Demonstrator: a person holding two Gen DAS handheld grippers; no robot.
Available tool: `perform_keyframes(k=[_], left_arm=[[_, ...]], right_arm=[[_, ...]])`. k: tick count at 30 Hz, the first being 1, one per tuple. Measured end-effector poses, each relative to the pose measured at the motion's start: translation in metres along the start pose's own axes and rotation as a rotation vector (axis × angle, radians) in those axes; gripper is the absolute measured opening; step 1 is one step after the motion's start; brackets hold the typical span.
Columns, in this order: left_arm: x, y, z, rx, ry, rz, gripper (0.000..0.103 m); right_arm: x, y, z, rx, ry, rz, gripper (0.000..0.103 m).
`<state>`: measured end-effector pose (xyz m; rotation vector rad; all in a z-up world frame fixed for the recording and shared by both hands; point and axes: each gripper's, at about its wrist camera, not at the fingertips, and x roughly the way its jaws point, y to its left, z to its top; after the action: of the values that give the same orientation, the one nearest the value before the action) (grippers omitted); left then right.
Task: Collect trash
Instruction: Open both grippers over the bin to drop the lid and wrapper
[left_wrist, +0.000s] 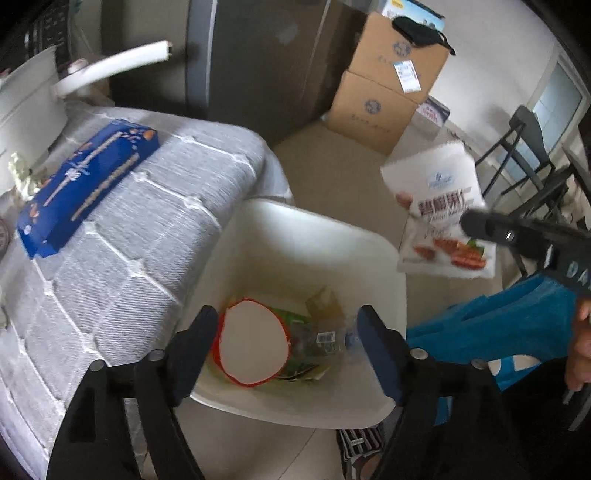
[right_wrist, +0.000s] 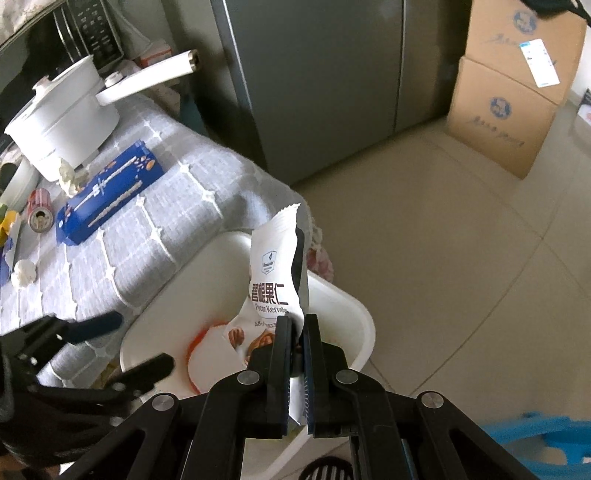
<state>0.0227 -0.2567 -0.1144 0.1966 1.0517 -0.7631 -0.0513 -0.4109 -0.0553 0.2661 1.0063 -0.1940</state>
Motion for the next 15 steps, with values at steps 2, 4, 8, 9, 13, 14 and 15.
perform_keyframes(k=[2, 4, 8, 9, 13, 14, 15], left_arm=[[-0.007, 0.008, 0.000, -0.016, -0.009, 0.010, 0.090], [-0.015, 0.016, 0.000, -0.038, -0.022, 0.019, 0.092], [-0.031, 0.035, 0.000, -0.079, -0.053, 0.032, 0.098], [-0.035, 0.040, 0.000, -0.088, -0.061, 0.036, 0.099], [-0.047, 0.057, -0.006, -0.118, -0.073, 0.052, 0.100], [-0.050, 0.060, -0.008, -0.124, -0.077, 0.057, 0.100], [-0.054, 0.062, -0.010, -0.129, -0.083, 0.062, 0.101]], right_arm=[[0.002, 0.002, -0.001, -0.007, 0.009, -0.001, 0.005], [0.005, 0.004, -0.002, -0.016, 0.020, -0.003, 0.005], [0.011, 0.011, -0.002, -0.035, 0.046, -0.006, 0.006], [0.012, 0.012, -0.002, -0.038, 0.049, -0.005, 0.006], [0.016, 0.019, -0.001, -0.045, 0.060, 0.006, 0.008], [0.017, 0.021, -0.001, -0.044, 0.066, 0.012, 0.008], [0.019, 0.023, 0.000, -0.038, 0.072, 0.020, 0.010]])
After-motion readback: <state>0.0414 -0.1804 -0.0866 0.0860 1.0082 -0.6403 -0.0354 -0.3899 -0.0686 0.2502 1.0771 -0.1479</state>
